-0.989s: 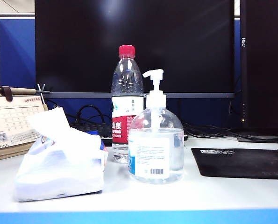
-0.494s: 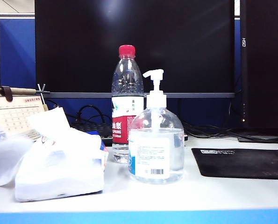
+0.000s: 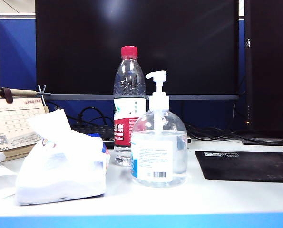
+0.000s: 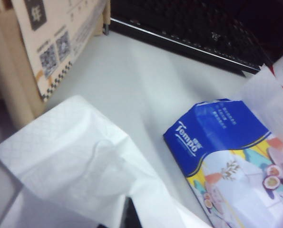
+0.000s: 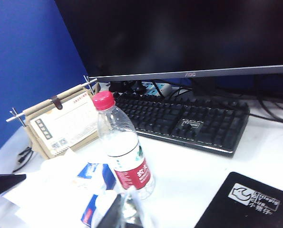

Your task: Pull out a tissue from the tissue dispenser, then press the switch of the alcohol sanitizer bottle to drop some sanitizer on the paper tissue, and finally place the treated tissue on the table.

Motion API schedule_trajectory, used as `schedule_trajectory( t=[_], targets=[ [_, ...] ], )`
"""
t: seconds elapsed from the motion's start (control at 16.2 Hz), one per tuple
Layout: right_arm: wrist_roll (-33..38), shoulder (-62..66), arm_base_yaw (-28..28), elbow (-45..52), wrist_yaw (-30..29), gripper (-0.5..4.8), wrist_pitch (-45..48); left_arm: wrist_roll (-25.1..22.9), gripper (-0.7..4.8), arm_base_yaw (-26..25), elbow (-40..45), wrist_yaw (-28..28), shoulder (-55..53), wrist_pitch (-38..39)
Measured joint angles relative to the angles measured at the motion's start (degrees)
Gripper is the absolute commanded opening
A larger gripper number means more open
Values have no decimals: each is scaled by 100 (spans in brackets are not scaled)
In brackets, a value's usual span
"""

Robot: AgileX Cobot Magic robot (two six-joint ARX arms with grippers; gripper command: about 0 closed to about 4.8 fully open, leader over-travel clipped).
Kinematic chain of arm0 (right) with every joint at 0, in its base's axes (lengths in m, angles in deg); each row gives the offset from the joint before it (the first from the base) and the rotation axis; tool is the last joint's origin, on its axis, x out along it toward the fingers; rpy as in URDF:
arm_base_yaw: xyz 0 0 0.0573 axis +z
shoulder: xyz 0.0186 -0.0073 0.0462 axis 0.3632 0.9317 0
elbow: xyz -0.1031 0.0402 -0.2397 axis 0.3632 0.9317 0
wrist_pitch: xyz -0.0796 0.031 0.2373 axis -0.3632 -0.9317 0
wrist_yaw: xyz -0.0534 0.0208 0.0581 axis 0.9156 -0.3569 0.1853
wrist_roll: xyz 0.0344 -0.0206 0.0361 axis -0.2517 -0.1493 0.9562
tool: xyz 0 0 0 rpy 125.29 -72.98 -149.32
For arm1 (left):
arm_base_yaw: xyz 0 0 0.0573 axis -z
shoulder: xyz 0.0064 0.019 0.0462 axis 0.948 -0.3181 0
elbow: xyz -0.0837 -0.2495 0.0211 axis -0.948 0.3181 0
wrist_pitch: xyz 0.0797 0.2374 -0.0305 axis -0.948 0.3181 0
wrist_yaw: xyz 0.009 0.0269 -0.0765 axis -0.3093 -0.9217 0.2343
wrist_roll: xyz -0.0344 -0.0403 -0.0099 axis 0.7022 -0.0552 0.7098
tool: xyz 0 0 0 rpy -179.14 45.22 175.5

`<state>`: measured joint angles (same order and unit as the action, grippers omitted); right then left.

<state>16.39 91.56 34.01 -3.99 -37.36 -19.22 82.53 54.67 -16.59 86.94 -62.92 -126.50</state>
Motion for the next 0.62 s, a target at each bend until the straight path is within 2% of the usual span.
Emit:
schedule_trajectory(
  t=[0.12, 0.19, 0.37, 0.62],
  targets=[
    [-35, 2, 0, 0, 0, -5, -87, 44, 371, 0, 0, 2, 0, 2],
    [-42, 0, 0, 0, 0, -5, -98, 61, 479, 0, 2, 9, 0, 0],
    [-46, 0, 0, 0, 0, -5, -98, 450, 479, 0, 2, 46, 0, -2],
    [-46, 0, 0, 0, 0, -5, -216, 970, 479, 0, 0, 673, 4, -109]
  ],
)
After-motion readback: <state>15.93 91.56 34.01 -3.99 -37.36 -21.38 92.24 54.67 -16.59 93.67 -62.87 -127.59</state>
